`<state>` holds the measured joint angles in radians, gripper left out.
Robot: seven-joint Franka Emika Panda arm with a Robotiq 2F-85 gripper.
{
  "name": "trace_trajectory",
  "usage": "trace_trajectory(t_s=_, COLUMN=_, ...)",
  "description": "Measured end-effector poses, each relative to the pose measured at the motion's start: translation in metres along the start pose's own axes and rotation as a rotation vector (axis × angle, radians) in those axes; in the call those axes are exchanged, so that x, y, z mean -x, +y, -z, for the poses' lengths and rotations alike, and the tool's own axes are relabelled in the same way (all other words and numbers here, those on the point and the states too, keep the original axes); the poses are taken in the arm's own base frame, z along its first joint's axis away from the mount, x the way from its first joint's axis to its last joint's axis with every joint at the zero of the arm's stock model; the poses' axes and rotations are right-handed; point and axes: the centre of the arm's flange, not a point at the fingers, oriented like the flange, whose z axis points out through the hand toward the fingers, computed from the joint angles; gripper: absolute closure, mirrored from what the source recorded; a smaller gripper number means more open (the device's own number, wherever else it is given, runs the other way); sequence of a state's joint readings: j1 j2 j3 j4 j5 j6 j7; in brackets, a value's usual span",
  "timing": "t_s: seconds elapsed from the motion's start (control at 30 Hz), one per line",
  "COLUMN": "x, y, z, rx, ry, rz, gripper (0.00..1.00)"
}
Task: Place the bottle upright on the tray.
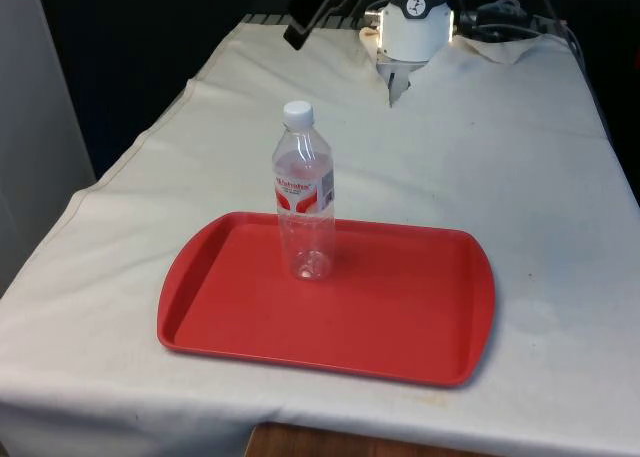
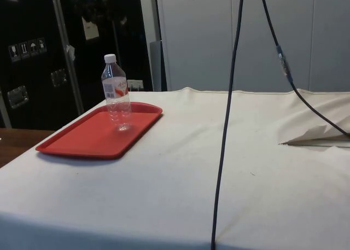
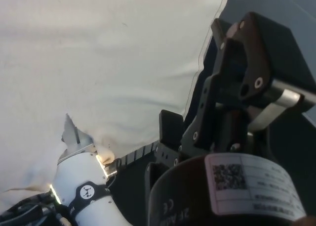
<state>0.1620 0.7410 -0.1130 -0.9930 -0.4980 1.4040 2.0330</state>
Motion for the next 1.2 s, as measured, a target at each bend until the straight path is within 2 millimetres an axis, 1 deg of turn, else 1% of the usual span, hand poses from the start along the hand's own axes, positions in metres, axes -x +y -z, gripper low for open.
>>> trace_trajectory(t_s=0.17, x=0.007, y=0.000, z=-0.007, rx=0.003, ry=-0.007, rz=-0.009, gripper=0.00)
trace_trajectory(t_s=0.73, x=0.014, y=-0.001, z=-0.010, rx=-0.005, ry=-0.045, rz=-0.044, gripper=0.00)
trace_trajectory(t_s=0.93, x=0.019, y=-0.003, z=-0.014, rx=-0.015, ry=-0.052, rz=-0.063, gripper=0.00)
trace_trajectory(t_s=1.2, x=0.018, y=-0.003, z=-0.014, rx=-0.023, ry=-0.058, rz=-0.085, gripper=0.00)
